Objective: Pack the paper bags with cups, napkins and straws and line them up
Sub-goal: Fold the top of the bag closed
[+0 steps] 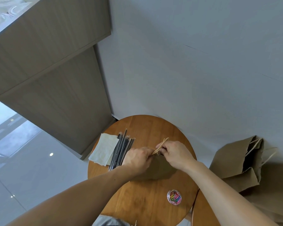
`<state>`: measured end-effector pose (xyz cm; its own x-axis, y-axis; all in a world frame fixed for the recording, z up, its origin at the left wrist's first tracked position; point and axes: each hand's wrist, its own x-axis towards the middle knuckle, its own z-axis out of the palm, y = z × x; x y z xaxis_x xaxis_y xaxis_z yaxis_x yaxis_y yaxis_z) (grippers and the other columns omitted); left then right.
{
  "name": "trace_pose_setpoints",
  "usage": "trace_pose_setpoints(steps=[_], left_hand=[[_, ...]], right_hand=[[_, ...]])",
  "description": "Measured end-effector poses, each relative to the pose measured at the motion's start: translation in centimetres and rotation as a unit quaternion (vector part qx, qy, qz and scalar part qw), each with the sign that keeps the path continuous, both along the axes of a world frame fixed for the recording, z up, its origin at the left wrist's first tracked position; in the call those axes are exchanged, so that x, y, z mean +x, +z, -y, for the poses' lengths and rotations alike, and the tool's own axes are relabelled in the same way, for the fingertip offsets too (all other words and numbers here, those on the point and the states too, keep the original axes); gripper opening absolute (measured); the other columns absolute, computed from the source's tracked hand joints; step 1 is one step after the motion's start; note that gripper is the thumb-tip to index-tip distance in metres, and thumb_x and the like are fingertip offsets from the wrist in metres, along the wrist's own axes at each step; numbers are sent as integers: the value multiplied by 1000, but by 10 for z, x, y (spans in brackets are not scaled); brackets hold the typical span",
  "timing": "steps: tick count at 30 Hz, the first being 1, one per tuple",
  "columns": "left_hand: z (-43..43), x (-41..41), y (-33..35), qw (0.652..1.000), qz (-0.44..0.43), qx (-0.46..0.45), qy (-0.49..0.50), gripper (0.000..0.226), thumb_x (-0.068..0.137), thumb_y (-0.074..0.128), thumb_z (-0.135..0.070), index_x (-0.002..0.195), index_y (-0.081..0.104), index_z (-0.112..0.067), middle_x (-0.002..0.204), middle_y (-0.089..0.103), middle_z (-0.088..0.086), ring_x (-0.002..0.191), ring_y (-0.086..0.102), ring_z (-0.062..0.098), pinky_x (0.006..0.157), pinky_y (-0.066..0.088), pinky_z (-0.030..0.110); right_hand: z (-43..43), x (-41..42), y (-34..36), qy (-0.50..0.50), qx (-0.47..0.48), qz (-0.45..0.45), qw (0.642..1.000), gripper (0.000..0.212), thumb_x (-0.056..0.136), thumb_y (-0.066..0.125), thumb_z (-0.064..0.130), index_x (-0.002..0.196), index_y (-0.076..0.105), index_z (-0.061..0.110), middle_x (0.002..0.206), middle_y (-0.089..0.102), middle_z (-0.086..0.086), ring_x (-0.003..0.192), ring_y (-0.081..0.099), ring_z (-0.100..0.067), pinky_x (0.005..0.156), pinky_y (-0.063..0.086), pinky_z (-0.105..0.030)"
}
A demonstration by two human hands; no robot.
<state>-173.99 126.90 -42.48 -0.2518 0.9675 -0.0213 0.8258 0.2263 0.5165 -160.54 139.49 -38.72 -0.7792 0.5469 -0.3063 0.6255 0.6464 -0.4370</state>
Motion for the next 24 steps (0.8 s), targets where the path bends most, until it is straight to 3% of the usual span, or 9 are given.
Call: trace_pose_setpoints(steps=[3,10,13,17,24], left_hand=[[0,0,0,1000,-1,9,-3,17,96,54,-28,101,70,-24,91,70,-4,75,62,19,54,24,19],[0,0,0,1000,9,-1,11,20,96,53,-28,104,70,-24,98,70,-5,81,65,23,64,32,25],[-1,2,-1,999,30,-26,30,19,98,50,-32,96,66,-22,90,68,-2,80,64,25,62,35,27],[-5,5,-3,996,35,-66,47,21,99,49,-36,97,64,-22,92,68,-1,84,64,23,68,46,32],[-2,7,-6,997,15,-64,33,23,99,49,-37,100,66,-22,93,69,-2,84,65,22,68,45,31]], right_hand=[[1,1,-1,20,25,2,999,24,100,50,30,101,71,19,103,71,4,92,67,-16,81,56,-40],[12,7,-5,66,82,-38,994,25,102,48,29,109,71,20,100,70,4,90,66,-17,76,56,-34],[16,10,-7,69,82,-58,993,24,100,51,24,114,71,21,108,69,7,98,63,-13,80,55,-32],[18,14,-10,59,95,-47,993,24,100,53,29,111,70,17,112,66,8,102,60,-13,82,53,-30],[19,11,-8,70,113,-10,991,25,100,51,32,104,69,15,103,66,3,94,60,-17,77,53,-36]])
